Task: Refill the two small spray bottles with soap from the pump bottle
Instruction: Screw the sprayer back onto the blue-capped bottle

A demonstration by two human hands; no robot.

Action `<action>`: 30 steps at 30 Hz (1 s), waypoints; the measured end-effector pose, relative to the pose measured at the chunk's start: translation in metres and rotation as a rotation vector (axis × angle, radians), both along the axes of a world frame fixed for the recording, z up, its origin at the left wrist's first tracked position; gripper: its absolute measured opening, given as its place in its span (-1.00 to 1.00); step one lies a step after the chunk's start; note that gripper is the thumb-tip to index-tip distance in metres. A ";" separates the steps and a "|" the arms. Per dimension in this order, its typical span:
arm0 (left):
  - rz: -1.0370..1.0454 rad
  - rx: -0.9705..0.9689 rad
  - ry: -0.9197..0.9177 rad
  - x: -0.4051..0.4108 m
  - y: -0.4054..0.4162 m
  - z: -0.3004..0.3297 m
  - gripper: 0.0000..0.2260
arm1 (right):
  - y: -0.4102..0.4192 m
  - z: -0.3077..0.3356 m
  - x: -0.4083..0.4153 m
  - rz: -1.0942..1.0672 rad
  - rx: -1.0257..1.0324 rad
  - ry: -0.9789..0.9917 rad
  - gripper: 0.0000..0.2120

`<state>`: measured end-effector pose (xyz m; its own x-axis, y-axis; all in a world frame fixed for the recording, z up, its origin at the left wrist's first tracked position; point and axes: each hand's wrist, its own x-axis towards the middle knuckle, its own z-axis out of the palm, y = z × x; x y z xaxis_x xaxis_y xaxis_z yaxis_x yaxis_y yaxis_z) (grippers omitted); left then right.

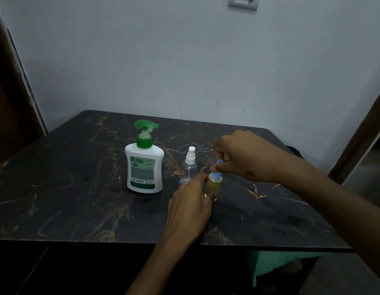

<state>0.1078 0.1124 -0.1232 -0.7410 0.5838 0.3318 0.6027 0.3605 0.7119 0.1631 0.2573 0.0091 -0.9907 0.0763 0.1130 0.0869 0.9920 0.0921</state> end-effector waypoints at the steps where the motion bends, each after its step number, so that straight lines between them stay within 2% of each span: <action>1: -0.003 0.003 -0.002 0.000 0.000 0.001 -0.79 | -0.004 0.000 0.001 -0.025 0.044 -0.004 -0.61; 3: -0.006 0.003 -0.003 0.000 -0.001 0.002 -0.74 | -0.011 0.001 0.003 -0.059 0.125 -0.004 -0.54; 5: -0.004 -0.001 -0.003 0.000 -0.002 0.002 -0.70 | -0.012 0.001 0.003 -0.038 0.135 0.004 -0.55; 10: 0.003 -0.009 0.000 0.000 0.000 0.002 -0.76 | -0.005 0.005 0.006 0.070 0.022 0.010 -0.86; 13: 0.012 -0.022 0.005 0.000 0.000 0.002 -0.77 | -0.003 0.004 0.002 0.045 0.013 0.007 -0.85; 15: 0.015 -0.024 0.011 0.000 0.000 0.001 -0.80 | -0.001 0.002 -0.002 0.011 0.003 0.002 -0.94; 16: 0.015 -0.024 0.015 0.000 0.000 0.000 -0.81 | -0.001 0.001 -0.003 -0.005 0.001 0.000 -0.93; 20: 0.004 -0.026 0.023 0.000 0.000 0.000 -0.82 | -0.004 -0.001 -0.003 -0.046 0.043 0.012 -0.64; 22: 0.004 -0.030 0.028 0.000 0.000 0.000 -0.80 | -0.006 -0.004 -0.001 -0.070 0.076 0.049 -0.56; 30: 0.004 -0.028 0.021 0.001 -0.001 0.002 -0.80 | -0.004 -0.009 0.002 -0.069 0.056 0.097 -0.54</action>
